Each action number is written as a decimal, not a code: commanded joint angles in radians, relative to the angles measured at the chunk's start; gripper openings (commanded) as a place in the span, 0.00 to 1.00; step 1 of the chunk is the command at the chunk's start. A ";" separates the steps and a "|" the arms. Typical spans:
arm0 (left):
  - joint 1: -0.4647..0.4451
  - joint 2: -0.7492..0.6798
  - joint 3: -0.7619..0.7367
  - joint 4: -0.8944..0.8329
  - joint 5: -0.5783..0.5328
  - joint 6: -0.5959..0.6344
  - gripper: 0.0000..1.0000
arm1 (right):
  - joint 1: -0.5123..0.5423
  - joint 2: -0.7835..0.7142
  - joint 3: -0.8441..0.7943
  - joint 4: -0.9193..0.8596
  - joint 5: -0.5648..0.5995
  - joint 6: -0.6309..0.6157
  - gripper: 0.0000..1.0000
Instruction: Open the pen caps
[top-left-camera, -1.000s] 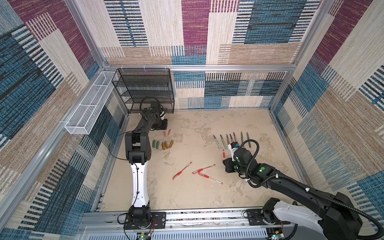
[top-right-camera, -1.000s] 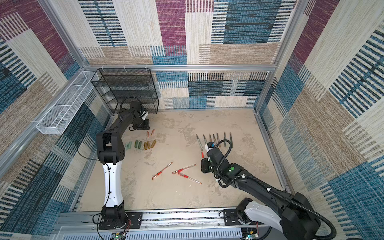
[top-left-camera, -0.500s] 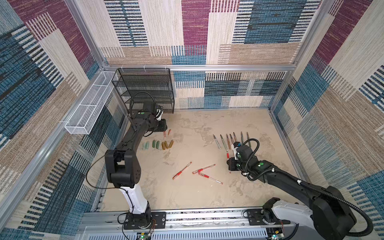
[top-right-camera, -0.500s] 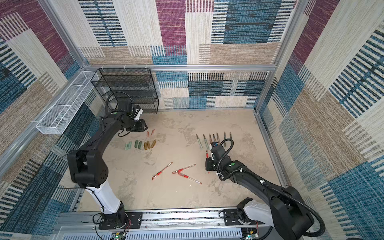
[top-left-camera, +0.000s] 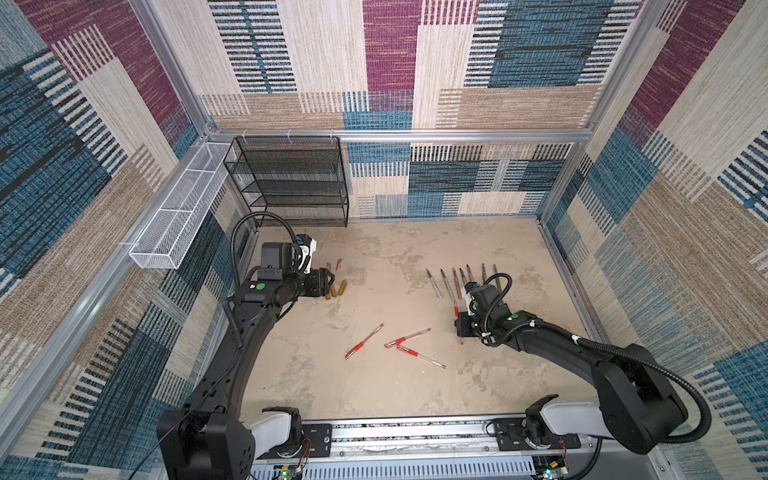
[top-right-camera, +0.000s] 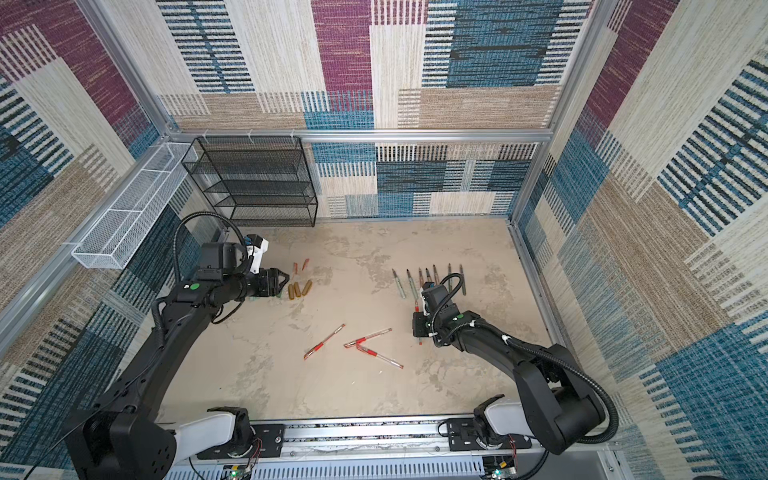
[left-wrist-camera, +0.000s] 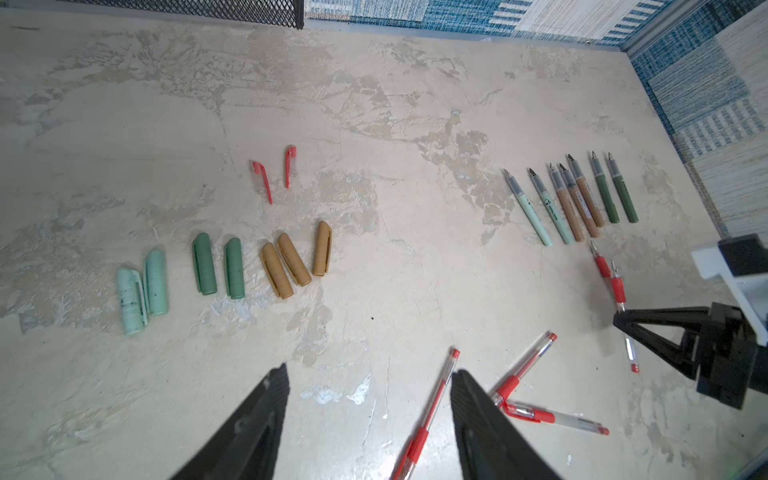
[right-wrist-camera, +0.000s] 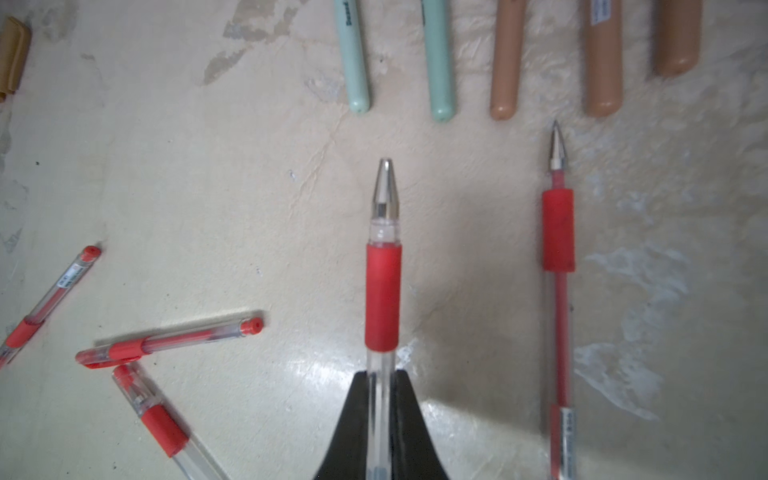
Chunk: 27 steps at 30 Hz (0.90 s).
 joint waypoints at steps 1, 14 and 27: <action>0.005 -0.058 -0.073 0.051 0.008 0.032 0.71 | -0.009 0.029 0.025 -0.011 0.007 -0.025 0.08; 0.116 -0.150 -0.209 0.167 0.053 0.009 0.85 | -0.024 0.133 0.094 -0.068 0.080 -0.061 0.12; 0.143 -0.172 -0.217 0.189 0.068 -0.003 0.86 | -0.026 0.133 0.136 -0.115 0.081 -0.052 0.27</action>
